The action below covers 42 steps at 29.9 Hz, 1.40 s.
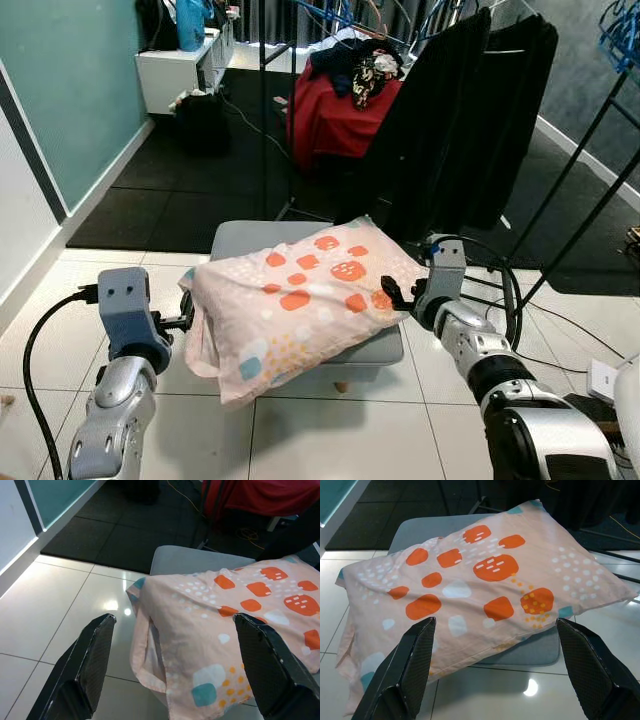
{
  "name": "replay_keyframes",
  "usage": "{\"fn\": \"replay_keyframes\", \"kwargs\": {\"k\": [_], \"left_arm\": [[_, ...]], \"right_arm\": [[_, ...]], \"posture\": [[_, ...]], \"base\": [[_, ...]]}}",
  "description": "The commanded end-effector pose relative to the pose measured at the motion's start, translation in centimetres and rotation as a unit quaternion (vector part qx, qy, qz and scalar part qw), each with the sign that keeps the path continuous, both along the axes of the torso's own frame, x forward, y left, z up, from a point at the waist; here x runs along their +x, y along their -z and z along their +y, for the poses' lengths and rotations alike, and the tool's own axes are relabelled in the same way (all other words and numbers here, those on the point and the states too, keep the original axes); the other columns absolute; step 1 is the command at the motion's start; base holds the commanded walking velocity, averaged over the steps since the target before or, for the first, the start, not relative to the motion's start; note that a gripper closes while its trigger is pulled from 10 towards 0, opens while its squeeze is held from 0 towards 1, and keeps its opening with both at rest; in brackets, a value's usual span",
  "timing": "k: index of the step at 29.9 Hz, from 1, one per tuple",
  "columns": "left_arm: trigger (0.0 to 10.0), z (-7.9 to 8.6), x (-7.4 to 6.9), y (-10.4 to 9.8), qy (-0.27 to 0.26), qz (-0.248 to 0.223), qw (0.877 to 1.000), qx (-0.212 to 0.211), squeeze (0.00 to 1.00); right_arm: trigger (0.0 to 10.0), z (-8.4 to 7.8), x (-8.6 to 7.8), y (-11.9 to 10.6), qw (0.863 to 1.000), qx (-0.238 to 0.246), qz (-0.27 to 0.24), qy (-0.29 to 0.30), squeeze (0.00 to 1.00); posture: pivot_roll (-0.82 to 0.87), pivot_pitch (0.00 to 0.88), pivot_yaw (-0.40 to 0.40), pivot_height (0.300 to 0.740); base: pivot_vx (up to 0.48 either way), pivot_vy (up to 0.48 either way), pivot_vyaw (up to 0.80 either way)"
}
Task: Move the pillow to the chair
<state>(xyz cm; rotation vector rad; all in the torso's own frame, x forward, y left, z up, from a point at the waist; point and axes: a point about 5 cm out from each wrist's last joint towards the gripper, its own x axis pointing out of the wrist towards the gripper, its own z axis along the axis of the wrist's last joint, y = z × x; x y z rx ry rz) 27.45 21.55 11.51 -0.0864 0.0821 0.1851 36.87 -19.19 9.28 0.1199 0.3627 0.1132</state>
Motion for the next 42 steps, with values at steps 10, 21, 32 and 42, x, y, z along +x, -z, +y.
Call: {"fn": "replay_keyframes", "kwargs": {"k": [10, 21, 32, 42], "left_arm": [[10.0, -0.8, 0.5, 0.1, 0.012, -0.001, 1.000, -0.008, 0.00], [10.0, -0.3, 0.6, 0.0, 0.005, -0.006, 1.000, -0.003, 0.00], [10.0, 0.1, 0.4, 0.1, -0.009, -0.003, 1.000, 0.000, 0.00], [10.0, 0.2, 0.2, 0.1, -0.011, -0.003, 1.000, -0.001, 0.00]], "right_arm": [[10.0, -0.7, 0.3, -0.8, 1.000, 0.002, -0.012, 0.014, 0.00], [10.0, 1.3, 0.9, -2.3, 0.994, 0.078, -0.056, -0.059, 0.00], [10.0, 3.6, 0.7, -2.5, 0.983, 0.077, -0.069, -0.150, 0.00], [10.0, 2.8, 0.6, -1.7, 0.992, 0.028, -0.037, -0.120, 0.00]], "posture": [[-0.14, 0.000, -0.069, 0.740], [-0.14, 0.000, -0.073, 0.740], [-0.15, 0.000, -0.077, 0.740], [-0.16, 0.000, -0.083, 0.740]], "base": [[0.000, 0.000, -0.62], [0.000, 0.000, -0.25], [0.310, 0.000, 0.00], [0.349, 0.000, 0.00]]}}
